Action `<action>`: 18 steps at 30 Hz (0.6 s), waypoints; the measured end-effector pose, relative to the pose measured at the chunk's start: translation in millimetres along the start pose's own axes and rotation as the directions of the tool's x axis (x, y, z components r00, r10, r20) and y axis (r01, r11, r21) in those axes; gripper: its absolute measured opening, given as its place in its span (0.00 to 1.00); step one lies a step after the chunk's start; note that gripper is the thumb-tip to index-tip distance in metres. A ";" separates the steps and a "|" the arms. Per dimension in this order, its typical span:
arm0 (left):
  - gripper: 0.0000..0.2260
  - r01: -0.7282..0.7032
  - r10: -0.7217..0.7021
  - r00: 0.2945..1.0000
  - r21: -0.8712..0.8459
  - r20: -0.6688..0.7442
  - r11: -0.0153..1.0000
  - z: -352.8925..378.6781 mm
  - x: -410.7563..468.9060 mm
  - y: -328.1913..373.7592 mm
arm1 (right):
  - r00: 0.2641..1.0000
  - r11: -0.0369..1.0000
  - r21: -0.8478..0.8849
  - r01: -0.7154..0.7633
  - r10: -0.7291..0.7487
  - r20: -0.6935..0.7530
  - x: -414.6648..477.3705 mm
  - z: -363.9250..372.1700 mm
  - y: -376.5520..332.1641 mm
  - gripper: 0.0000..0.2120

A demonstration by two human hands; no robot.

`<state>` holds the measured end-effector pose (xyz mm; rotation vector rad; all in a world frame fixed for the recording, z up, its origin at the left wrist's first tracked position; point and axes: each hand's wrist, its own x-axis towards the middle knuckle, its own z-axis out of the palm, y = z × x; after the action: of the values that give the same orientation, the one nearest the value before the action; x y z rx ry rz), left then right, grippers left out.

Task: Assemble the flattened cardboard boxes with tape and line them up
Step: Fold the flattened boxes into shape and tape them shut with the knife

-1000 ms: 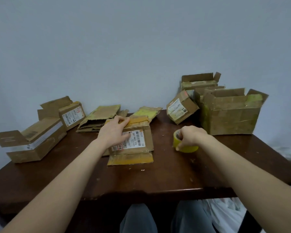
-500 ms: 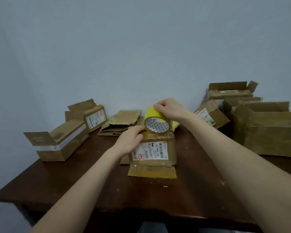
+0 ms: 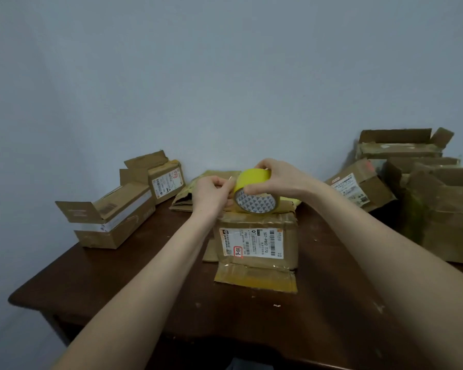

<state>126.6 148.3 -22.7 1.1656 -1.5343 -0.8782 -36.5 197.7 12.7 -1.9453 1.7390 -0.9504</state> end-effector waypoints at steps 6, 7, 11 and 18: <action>0.11 0.069 -0.068 0.997 0.043 -0.034 0.997 -7.8 3.4 -10.2 | 0.994 0.990 0.122 0.063 -0.051 -0.095 -8.5 5.8 19.9 0.20; 0.13 0.060 -0.057 0.997 0.055 -0.051 0.997 -11.1 5.6 -11.1 | 0.991 0.992 0.102 0.076 -0.064 -0.116 -8.0 5.5 17.9 0.19; 0.16 0.108 -0.103 0.990 0.055 -0.092 0.993 -27.9 11.6 -21.7 | 0.991 0.997 -0.019 0.071 -0.073 -0.113 0.5 2.5 11.1 0.19; 0.15 0.207 -0.208 0.977 -0.020 -0.050 0.978 -23.5 -0.4 -43.8 | 0.995 0.977 -0.212 0.021 -0.041 -0.091 5.2 6.0 2.6 0.26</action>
<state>160.3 136.8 -57.4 1.3457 -1.3792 -0.9874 -34.1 191.2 8.0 -2.0936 1.9385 -0.9147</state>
